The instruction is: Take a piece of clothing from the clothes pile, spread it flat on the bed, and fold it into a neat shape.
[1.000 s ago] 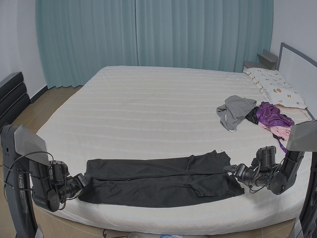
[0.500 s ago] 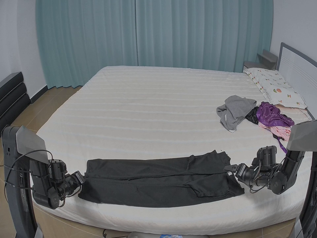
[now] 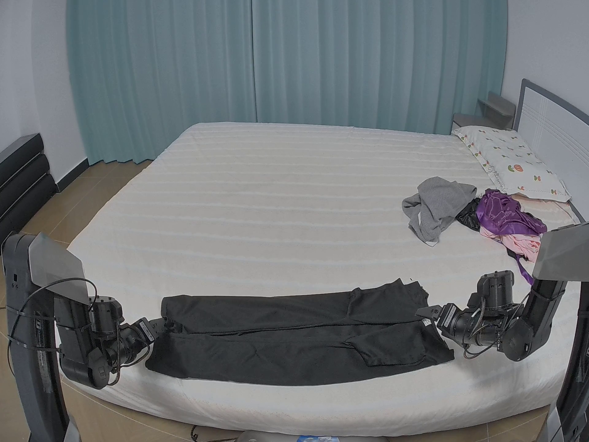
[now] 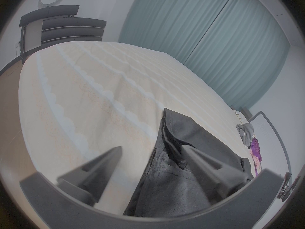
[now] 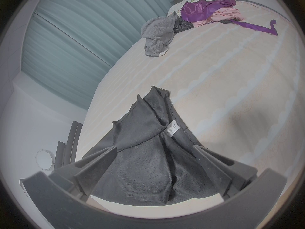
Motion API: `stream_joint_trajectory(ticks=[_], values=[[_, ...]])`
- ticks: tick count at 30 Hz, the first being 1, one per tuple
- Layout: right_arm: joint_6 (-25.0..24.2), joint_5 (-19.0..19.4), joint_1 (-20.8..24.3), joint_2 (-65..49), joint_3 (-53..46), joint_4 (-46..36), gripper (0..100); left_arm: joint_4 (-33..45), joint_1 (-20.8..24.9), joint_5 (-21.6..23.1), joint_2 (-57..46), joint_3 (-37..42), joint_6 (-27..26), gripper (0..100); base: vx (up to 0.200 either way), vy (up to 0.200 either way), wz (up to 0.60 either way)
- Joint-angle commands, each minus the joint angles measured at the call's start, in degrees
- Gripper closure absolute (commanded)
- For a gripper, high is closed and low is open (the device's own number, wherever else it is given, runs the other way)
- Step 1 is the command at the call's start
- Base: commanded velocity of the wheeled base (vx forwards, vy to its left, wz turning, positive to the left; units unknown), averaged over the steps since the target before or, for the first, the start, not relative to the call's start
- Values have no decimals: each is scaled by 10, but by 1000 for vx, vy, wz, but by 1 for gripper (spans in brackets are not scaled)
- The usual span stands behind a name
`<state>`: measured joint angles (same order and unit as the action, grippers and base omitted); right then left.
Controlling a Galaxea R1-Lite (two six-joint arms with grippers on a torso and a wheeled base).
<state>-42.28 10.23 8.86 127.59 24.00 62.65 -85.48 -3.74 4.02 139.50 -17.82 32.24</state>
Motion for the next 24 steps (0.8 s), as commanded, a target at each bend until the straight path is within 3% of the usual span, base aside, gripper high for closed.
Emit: stream_joint_trajectory(ticks=[1,9,17,23,24], values=[[0,1,0,0,0,0,0,0,-7,4,-17,9,3,0,0,0,0],[0,1,1,2,1,0,0,14,-11,45,-76,3,30,0,0,0,0],[-1,1,2,8,3,-1,0,192,13,52,-66,-129,20,0,0,0,0],[-1,1,2,11,4,-1,0,257,29,52,-39,-172,-24,0,0,0,0],[-1,1,2,11,4,-1,0,256,34,51,-27,-172,-50,0,0,0,0]])
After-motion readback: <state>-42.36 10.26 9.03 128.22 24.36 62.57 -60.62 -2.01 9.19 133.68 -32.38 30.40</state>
